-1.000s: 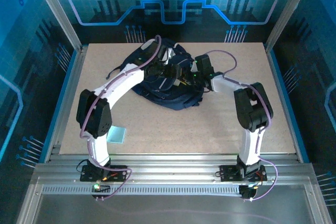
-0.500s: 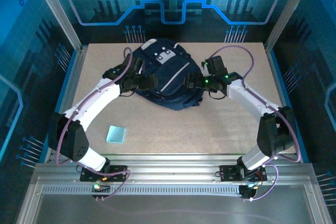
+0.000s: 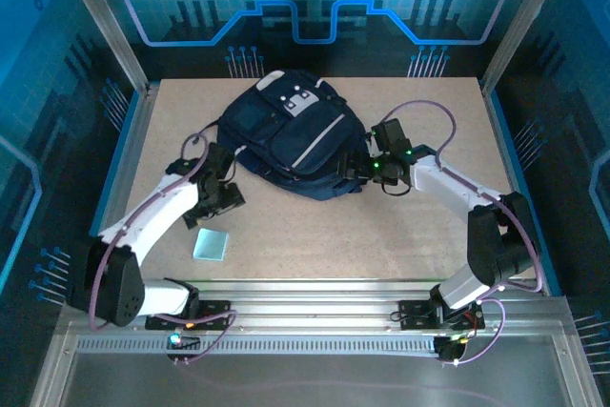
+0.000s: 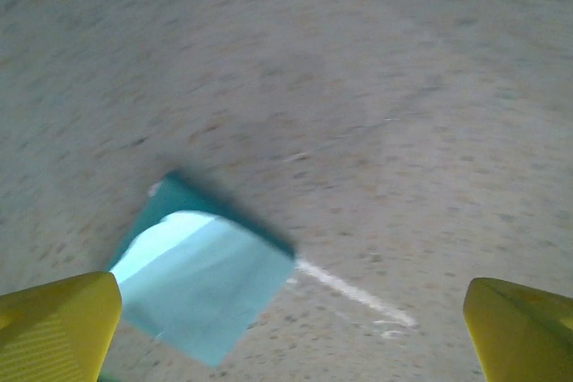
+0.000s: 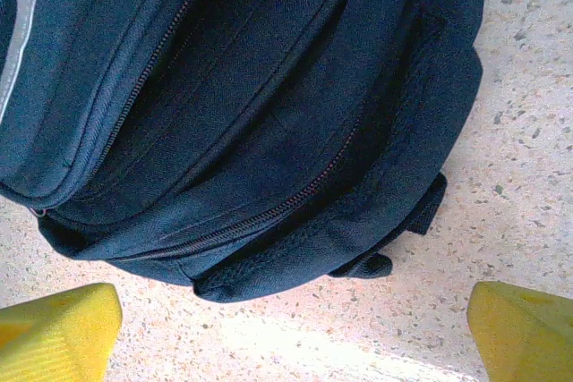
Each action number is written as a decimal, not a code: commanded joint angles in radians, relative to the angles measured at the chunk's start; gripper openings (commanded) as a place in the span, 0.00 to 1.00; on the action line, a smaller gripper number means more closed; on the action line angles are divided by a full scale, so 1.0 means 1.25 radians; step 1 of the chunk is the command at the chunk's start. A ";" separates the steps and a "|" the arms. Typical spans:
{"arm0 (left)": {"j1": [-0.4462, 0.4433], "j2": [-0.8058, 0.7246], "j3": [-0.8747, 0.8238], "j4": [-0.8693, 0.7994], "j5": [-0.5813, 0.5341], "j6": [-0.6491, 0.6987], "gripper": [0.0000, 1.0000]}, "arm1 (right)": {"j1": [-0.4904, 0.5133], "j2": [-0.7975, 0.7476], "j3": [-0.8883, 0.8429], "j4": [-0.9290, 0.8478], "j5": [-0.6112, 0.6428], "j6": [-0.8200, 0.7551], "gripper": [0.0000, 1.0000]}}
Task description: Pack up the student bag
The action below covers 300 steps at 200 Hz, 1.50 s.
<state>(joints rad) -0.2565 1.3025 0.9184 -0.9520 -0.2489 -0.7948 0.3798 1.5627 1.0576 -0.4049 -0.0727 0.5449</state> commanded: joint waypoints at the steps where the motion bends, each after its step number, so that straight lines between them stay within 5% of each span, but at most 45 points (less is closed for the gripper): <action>1: 0.010 -0.043 -0.034 -0.051 -0.032 -0.130 0.99 | 0.013 0.014 -0.005 0.031 -0.022 -0.011 1.00; 63: 0.068 0.026 -0.121 0.034 0.036 -0.157 0.99 | 0.013 0.010 -0.015 0.034 -0.008 -0.010 1.00; 142: 0.073 -0.017 -0.246 0.175 0.083 -0.485 0.99 | 0.013 0.020 -0.033 0.059 -0.058 0.008 1.00; 220: 0.072 0.090 -0.250 0.260 0.083 -0.494 0.99 | 0.005 -0.009 -0.027 0.033 -0.040 -0.008 1.00; 253: 0.071 0.103 -0.238 0.313 0.095 -0.452 0.91 | 0.003 -0.013 -0.029 0.035 -0.041 -0.005 1.00; 300: 0.072 0.137 -0.195 0.341 0.094 -0.382 0.66 | 0.003 -0.013 -0.031 0.040 -0.053 0.006 1.00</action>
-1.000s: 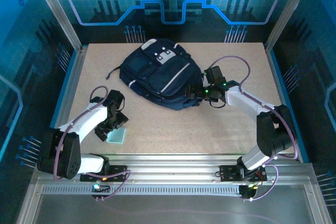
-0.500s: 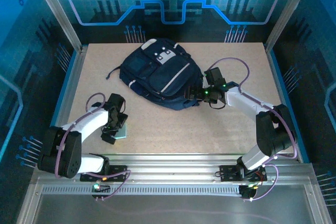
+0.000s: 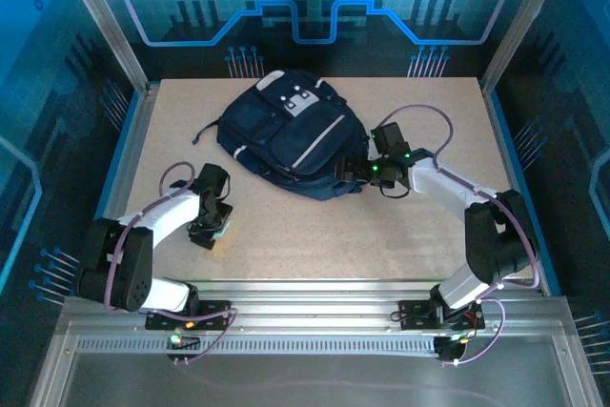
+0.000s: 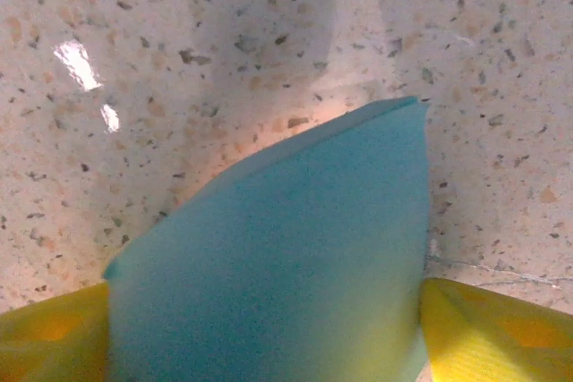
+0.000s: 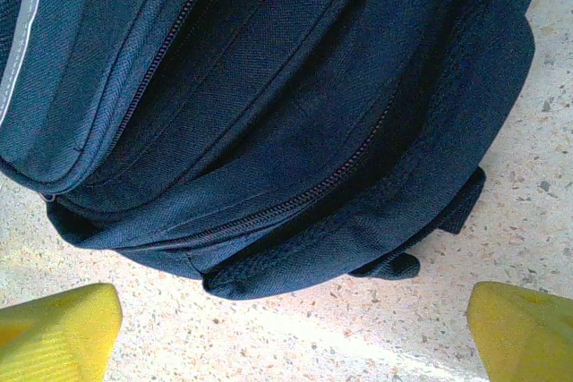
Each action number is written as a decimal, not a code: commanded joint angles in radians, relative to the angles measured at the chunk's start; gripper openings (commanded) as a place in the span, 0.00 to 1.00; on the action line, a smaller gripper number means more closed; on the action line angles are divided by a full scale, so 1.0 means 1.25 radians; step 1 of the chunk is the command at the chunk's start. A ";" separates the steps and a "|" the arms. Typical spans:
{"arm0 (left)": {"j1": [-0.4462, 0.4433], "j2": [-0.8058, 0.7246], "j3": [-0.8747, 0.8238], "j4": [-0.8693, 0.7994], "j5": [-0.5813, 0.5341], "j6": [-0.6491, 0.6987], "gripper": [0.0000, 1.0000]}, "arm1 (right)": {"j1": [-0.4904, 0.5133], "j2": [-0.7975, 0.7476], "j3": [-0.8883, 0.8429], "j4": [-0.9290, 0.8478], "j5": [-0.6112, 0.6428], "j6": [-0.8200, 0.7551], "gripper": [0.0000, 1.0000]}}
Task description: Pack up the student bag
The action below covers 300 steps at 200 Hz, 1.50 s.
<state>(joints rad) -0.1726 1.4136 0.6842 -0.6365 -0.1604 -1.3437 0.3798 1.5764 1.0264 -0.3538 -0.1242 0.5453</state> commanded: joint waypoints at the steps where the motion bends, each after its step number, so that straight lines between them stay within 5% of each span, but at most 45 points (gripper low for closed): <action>1: 0.004 0.049 -0.006 0.089 0.023 0.059 0.65 | 0.002 -0.023 -0.005 0.000 -0.012 0.006 1.00; 53: -0.049 0.008 0.091 0.075 -0.010 0.119 0.50 | 0.013 -0.024 0.007 0.041 -0.136 0.030 1.00; 121: -0.152 0.005 0.254 0.141 -0.016 0.158 0.50 | 0.083 -0.009 -0.014 0.208 -0.252 0.210 0.92; 199: -0.211 0.118 0.287 0.425 0.117 0.058 0.47 | 0.110 0.054 -0.048 0.467 -0.193 0.505 0.81; 220: -0.220 0.127 0.270 0.493 0.140 0.020 0.47 | 0.112 0.079 -0.035 0.494 -0.183 0.548 0.71; 300: -0.243 0.130 0.249 0.572 0.135 -0.040 0.49 | 0.171 0.109 -0.064 0.663 -0.144 0.646 0.62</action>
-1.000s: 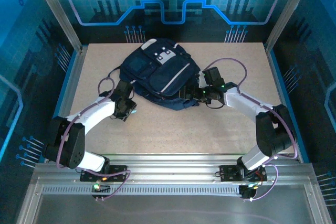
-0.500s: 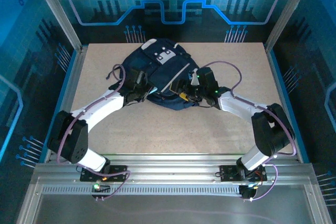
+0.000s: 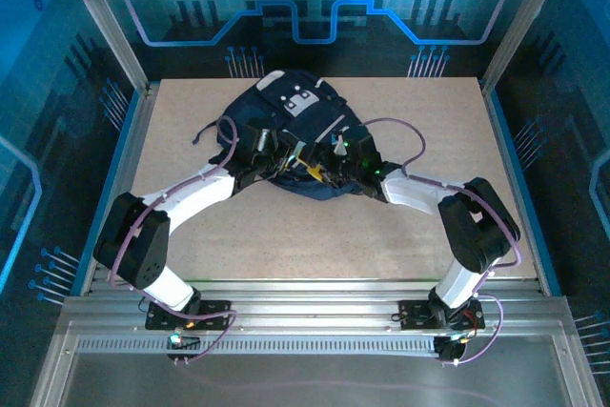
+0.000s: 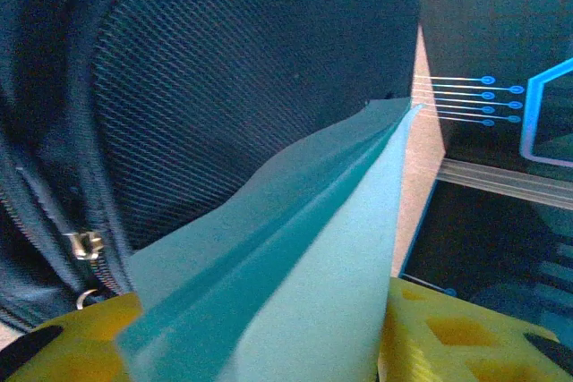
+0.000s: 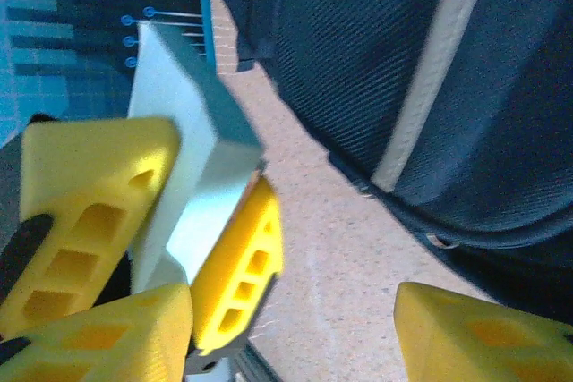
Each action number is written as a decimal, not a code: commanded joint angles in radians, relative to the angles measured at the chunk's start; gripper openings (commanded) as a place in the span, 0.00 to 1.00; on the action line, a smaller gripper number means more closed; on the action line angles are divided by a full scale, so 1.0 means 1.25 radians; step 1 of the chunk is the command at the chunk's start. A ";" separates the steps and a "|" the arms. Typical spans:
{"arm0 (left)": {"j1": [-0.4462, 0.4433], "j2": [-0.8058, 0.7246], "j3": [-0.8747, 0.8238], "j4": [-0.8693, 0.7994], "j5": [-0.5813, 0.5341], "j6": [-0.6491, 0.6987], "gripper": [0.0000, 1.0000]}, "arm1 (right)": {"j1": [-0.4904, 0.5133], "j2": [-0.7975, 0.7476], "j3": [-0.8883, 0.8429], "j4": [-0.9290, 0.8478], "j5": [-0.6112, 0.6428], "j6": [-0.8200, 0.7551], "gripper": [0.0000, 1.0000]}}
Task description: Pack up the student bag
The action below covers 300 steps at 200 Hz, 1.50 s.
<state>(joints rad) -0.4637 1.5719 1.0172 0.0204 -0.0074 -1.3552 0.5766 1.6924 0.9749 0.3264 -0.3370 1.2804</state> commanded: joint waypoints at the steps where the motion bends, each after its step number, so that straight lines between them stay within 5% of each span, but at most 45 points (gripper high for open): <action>1: -0.010 0.003 -0.017 0.047 0.013 -0.030 0.49 | 0.013 0.016 -0.024 0.121 0.027 0.058 0.61; 81: -0.026 0.013 -0.026 0.070 0.010 -0.057 0.46 | 0.012 -0.026 -0.111 0.207 0.098 0.086 0.55; 164: -0.029 0.052 -0.031 0.106 0.012 -0.054 0.38 | -0.021 -0.081 -0.179 0.214 0.150 0.116 0.61; 300: -0.060 0.048 -0.055 0.177 0.015 -0.081 0.38 | -0.014 0.012 -0.098 0.265 0.169 0.273 0.61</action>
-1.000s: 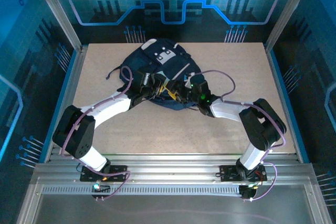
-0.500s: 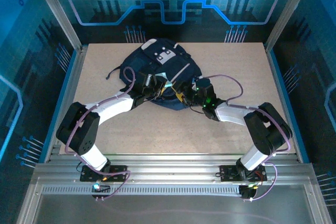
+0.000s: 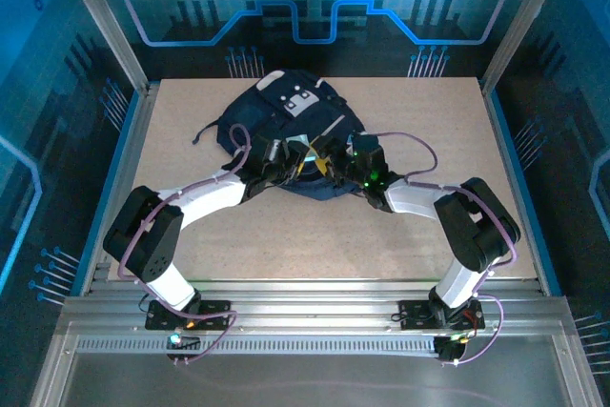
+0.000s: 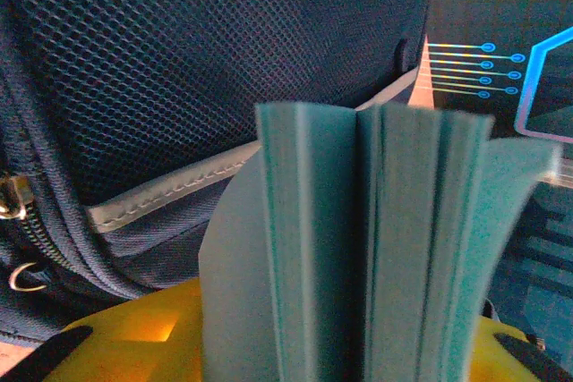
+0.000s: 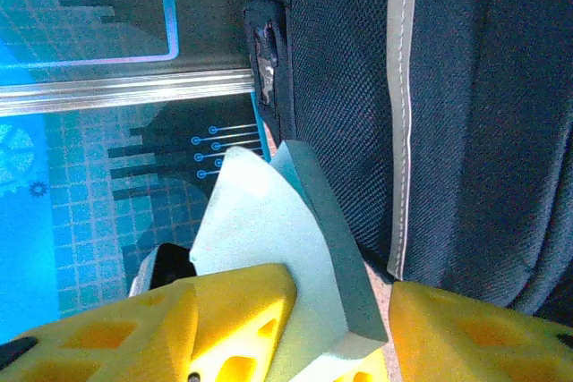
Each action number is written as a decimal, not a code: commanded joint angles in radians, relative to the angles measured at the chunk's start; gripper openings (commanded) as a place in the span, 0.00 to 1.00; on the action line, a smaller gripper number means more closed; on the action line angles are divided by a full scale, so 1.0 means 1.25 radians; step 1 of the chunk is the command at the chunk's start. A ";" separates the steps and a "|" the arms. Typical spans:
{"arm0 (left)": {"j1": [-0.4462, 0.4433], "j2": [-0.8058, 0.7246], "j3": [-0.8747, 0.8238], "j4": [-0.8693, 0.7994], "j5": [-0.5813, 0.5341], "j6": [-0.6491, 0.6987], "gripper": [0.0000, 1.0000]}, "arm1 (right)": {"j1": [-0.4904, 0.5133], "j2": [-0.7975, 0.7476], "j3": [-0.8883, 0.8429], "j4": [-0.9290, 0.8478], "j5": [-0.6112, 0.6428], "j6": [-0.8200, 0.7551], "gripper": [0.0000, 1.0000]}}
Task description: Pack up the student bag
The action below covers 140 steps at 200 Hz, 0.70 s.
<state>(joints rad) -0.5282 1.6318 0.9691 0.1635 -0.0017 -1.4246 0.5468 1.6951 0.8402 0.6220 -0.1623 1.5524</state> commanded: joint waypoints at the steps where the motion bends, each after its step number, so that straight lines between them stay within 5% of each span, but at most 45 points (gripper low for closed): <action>1: -0.008 0.000 -0.017 0.064 0.010 -0.027 0.38 | 0.010 0.009 0.009 0.029 0.031 0.057 0.61; 44: -0.017 -0.003 -0.040 0.101 0.007 -0.049 0.38 | 0.012 0.039 0.007 0.076 0.033 0.102 0.55; 105: -0.016 -0.020 -0.032 0.068 0.007 -0.037 0.39 | 0.005 0.076 0.006 0.137 0.045 0.136 0.05; 140: -0.013 -0.016 0.001 0.006 0.023 0.014 0.71 | -0.030 0.036 -0.016 0.109 0.039 0.089 0.00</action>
<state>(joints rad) -0.5396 1.6314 0.9279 0.2230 -0.0086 -1.4639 0.5400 1.7805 0.8375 0.7429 -0.1230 1.7077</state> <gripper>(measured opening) 0.587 0.078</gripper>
